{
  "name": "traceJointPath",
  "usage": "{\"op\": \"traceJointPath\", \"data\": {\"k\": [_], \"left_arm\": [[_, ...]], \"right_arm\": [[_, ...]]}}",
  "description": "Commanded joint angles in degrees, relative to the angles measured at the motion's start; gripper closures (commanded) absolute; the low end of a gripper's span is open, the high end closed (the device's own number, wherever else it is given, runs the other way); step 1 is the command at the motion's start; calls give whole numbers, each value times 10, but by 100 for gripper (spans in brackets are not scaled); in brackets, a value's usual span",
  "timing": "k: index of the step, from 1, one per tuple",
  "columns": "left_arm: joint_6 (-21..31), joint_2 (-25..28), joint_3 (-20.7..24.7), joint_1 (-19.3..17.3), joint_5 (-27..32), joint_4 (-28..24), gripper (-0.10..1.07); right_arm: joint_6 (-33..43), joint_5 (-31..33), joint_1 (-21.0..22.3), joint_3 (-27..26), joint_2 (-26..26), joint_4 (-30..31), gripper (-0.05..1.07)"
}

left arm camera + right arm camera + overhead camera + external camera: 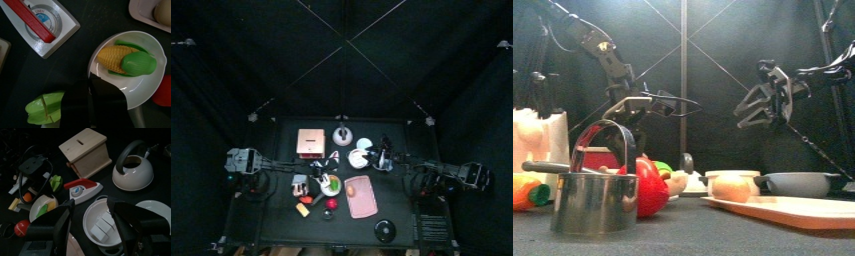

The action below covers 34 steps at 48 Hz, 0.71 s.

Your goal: Place pan on drawer

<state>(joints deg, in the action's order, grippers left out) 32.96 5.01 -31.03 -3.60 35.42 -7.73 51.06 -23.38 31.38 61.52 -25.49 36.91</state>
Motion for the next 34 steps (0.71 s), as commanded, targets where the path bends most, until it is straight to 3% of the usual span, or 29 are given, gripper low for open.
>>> {"op": "traceJointPath", "data": {"k": [1,12,34], "left_arm": [[0,-14,12,-2,-2,0,69],[-3,-40,29,-3,26,18,69],[-19,-88,98,-76,134,46,69]], "right_arm": [[0,-3,2,-6,-4,-2,15],[0,-3,3,-5,-4,2,15],[-1,-3,2,-8,-4,4,15]]}}
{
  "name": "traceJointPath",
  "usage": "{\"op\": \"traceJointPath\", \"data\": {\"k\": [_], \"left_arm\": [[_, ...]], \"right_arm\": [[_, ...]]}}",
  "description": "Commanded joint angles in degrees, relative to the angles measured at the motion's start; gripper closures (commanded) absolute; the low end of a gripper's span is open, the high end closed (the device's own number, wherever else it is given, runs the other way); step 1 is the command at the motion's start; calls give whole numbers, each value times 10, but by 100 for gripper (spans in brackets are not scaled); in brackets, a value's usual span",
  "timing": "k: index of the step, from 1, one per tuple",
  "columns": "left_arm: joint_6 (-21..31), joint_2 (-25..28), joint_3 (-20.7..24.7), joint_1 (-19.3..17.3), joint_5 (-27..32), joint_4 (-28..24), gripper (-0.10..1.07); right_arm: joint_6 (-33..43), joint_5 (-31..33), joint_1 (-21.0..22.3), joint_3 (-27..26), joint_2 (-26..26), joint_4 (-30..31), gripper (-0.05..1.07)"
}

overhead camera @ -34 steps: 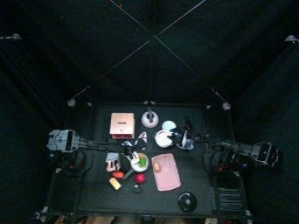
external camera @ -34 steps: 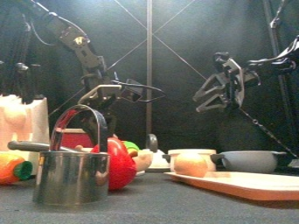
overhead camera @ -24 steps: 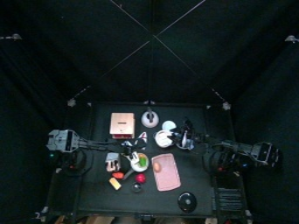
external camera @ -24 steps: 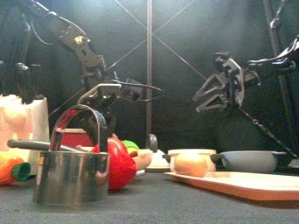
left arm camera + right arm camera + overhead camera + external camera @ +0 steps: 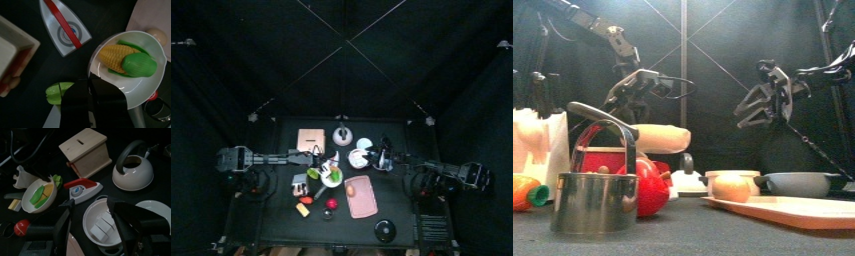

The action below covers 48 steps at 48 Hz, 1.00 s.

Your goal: Place pan on drawer

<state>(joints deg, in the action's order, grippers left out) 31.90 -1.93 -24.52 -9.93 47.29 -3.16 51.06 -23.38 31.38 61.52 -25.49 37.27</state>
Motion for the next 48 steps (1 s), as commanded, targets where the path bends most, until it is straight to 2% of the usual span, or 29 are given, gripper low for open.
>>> {"op": "traceJointPath", "data": {"k": [1,6,14,25,34,40,48], "left_arm": [[-14,-21,38,-17,24,0,69],[-42,-33,58,-35,56,2,69],[-67,-51,71,-73,73,15,69],[-89,-86,60,-152,79,40,69],[-118,-95,54,-226,100,51,69],[-144,-91,47,-264,109,54,69],[-163,-92,25,-301,91,52,69]], "right_arm": [[-1,-3,2,-8,-4,0,15],[-1,-2,2,-7,-4,0,15],[-1,-1,2,-5,-4,0,15],[-2,-1,2,-6,-4,0,15],[-2,-1,3,-8,-4,0,15],[-2,-1,3,-8,-4,1,15],[-2,-1,2,-5,-4,2,15]]}}
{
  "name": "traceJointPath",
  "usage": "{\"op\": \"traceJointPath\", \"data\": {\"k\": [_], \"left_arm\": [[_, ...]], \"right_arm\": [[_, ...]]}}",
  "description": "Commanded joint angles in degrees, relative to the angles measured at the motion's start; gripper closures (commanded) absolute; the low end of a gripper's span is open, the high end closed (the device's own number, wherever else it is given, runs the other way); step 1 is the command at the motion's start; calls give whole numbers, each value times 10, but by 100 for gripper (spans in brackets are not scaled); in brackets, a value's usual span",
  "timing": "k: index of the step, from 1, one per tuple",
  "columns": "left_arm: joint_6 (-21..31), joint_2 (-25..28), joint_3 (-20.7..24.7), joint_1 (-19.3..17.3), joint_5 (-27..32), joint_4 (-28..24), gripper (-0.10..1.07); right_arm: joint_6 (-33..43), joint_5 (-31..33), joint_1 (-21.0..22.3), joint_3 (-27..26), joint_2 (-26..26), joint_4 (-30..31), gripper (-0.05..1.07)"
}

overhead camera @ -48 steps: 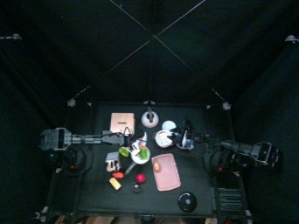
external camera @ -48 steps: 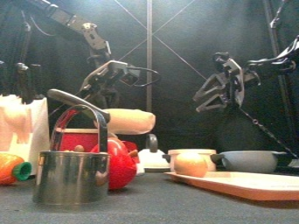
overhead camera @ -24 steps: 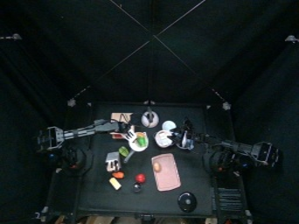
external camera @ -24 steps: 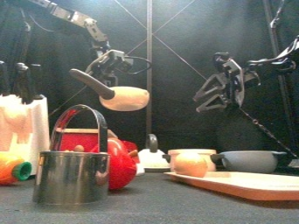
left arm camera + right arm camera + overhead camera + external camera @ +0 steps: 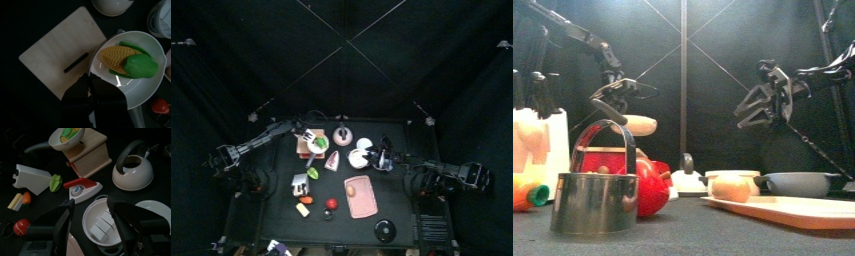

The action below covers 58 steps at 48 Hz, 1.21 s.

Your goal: Place pan on drawer

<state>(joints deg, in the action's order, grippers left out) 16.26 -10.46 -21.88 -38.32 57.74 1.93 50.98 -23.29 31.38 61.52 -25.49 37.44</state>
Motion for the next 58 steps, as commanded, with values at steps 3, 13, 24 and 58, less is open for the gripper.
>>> {"op": "traceJointPath", "data": {"k": [3,13,24,58], "left_arm": [[-13,-8,-11,-31,-24,3,69],[-28,-11,-50,-69,-38,3,69],[-30,-16,-72,-84,-66,1,68],[-28,-11,-75,-96,-68,3,38]], "right_arm": [[-1,-2,3,-5,-4,1,15],[0,-2,2,-7,-4,1,15],[-1,-2,4,-7,-4,1,15],[-1,-2,13,-4,-4,4,15]]}}
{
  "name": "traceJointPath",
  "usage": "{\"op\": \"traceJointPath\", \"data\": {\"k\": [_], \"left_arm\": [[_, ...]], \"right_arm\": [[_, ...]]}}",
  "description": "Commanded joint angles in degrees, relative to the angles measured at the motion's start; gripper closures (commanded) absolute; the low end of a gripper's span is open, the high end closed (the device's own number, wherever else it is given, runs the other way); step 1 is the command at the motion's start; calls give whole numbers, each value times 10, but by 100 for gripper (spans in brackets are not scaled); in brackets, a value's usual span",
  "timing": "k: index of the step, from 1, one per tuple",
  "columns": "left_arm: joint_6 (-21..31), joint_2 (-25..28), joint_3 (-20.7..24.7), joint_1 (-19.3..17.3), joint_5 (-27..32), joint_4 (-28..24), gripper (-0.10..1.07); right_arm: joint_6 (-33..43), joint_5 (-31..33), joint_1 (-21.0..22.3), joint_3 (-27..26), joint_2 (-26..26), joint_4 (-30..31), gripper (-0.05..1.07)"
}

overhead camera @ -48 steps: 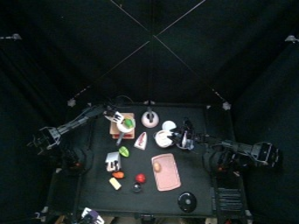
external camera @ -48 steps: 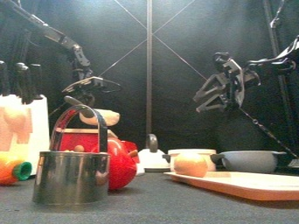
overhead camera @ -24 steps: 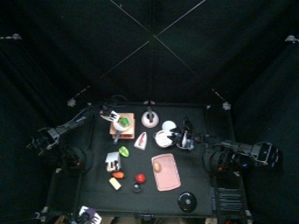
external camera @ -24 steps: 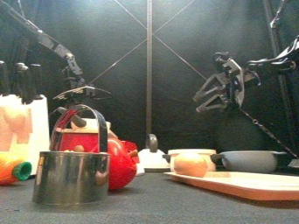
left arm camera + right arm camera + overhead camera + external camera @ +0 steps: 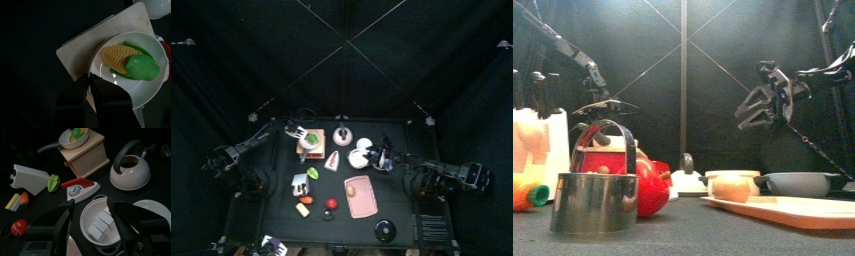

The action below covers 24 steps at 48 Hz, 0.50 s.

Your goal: Place pan on drawer

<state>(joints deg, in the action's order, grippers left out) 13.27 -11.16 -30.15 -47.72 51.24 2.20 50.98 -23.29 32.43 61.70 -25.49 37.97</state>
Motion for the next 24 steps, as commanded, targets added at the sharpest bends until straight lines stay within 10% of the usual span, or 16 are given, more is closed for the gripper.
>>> {"op": "traceJointPath", "data": {"k": [1,24], "left_arm": [[3,-4,8,-2,-4,0,36],[4,-10,4,-3,-34,3,19]], "right_arm": [[-1,-2,3,-5,-4,-1,15],[0,-2,3,-6,-1,-1,15]]}}
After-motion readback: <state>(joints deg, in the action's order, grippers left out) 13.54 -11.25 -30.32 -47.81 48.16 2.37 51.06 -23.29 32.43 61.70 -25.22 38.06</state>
